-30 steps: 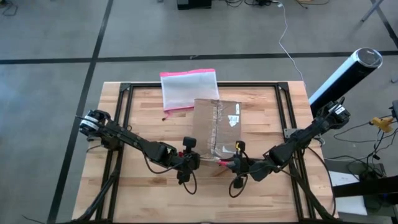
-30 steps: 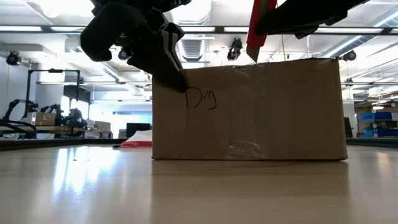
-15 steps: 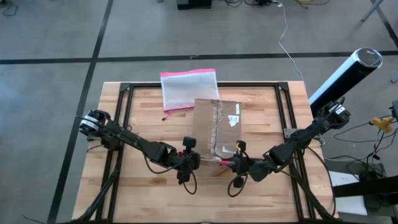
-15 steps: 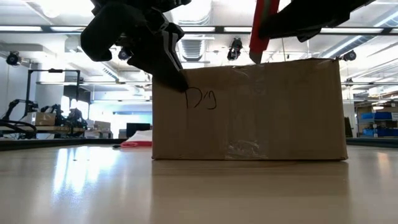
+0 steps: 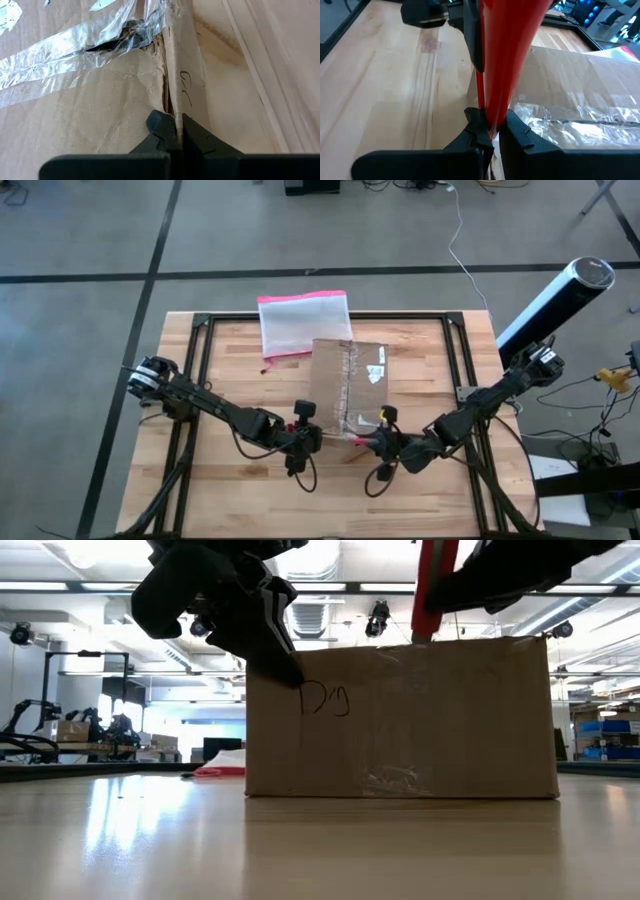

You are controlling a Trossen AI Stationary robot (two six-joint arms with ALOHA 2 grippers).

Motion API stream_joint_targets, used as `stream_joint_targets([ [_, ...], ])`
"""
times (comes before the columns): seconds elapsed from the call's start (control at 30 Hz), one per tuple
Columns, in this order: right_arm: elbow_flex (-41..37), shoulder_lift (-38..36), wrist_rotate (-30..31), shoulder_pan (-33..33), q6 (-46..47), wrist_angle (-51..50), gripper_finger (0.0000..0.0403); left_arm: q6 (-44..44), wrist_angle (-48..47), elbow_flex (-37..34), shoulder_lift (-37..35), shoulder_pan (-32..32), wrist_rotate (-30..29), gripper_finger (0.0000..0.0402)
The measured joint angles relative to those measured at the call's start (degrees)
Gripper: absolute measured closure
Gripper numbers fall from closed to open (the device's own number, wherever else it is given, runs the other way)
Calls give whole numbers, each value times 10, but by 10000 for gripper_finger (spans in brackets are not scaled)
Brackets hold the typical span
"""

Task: Unpack boxes
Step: Open the cardboard box using the box cutter

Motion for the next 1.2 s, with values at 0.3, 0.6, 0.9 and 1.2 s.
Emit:
stream_joint_targets([
  [0.3,-1,-4,-2,3,23,-23,396,-1,1,0,0,0,0,402],
  [0.6,-4,-3,-16,-1,-45,68,396,-1,-7,0,0,-1,2,402],
  [0.9,-4,-3,-11,-11,-78,122,396,-1,-7,0,0,0,2,402],
  [1.2,-3,16,-26,-32,-90,170,396,0,-5,-1,0,0,1,402],
])
